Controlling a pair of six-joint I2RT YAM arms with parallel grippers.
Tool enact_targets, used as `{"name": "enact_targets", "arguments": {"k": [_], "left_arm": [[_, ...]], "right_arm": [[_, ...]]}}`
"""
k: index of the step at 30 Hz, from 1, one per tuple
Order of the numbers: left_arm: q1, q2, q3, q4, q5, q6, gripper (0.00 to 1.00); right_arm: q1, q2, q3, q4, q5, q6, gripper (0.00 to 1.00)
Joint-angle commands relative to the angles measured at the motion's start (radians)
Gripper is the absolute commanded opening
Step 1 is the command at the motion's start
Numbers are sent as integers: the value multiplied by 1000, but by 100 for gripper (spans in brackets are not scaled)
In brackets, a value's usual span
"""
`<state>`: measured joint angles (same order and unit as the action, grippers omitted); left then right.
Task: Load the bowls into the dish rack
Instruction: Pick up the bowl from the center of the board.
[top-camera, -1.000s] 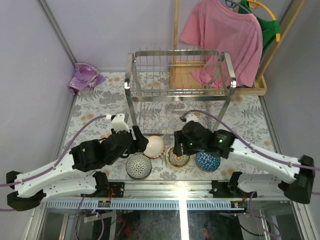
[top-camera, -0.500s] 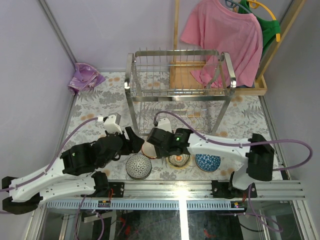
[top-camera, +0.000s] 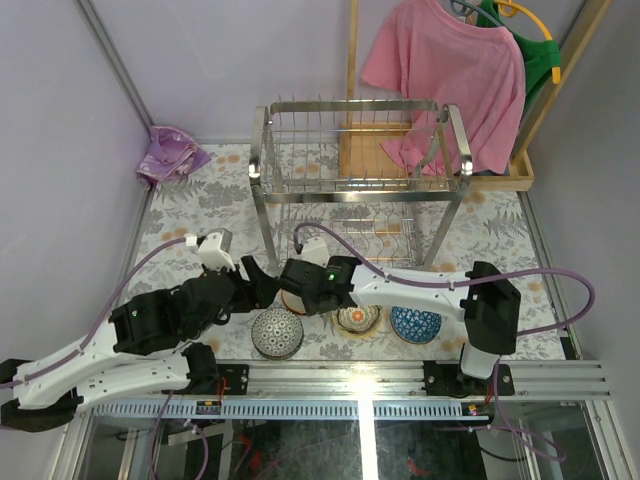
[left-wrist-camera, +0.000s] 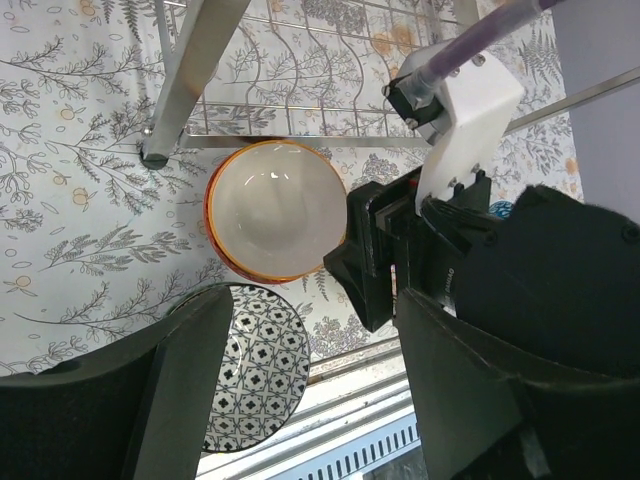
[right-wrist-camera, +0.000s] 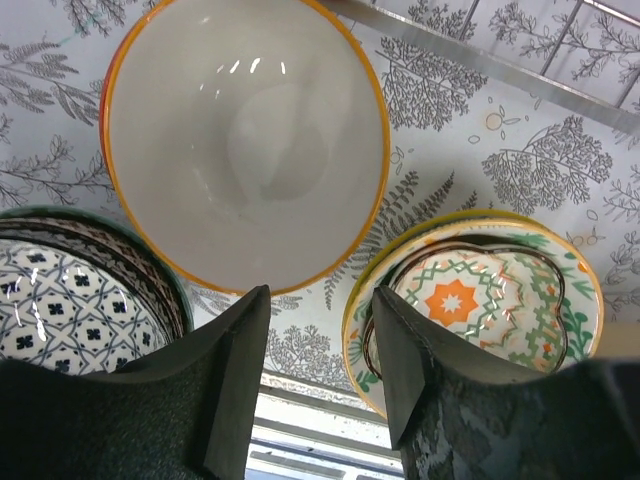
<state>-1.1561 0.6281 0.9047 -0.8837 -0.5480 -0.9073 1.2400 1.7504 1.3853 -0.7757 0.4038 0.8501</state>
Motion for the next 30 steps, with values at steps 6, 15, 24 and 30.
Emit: {"name": "enact_targets", "arguments": {"k": [6, 15, 24, 30], "left_arm": [[-3, 87, -30, 52, 44, 28, 66], [-2, 208, -9, 38, 19, 23, 72], [-3, 49, 31, -89, -44, -29, 71], [-2, 38, 31, -127, -41, -38, 71]], "right_arm": [[55, -194, -51, -42, 101, 55, 54], [84, -361, -173, -16, 173, 92, 55], [79, -139, -51, 40, 204, 32, 57], [65, -17, 39, 63, 207, 6, 57]]}}
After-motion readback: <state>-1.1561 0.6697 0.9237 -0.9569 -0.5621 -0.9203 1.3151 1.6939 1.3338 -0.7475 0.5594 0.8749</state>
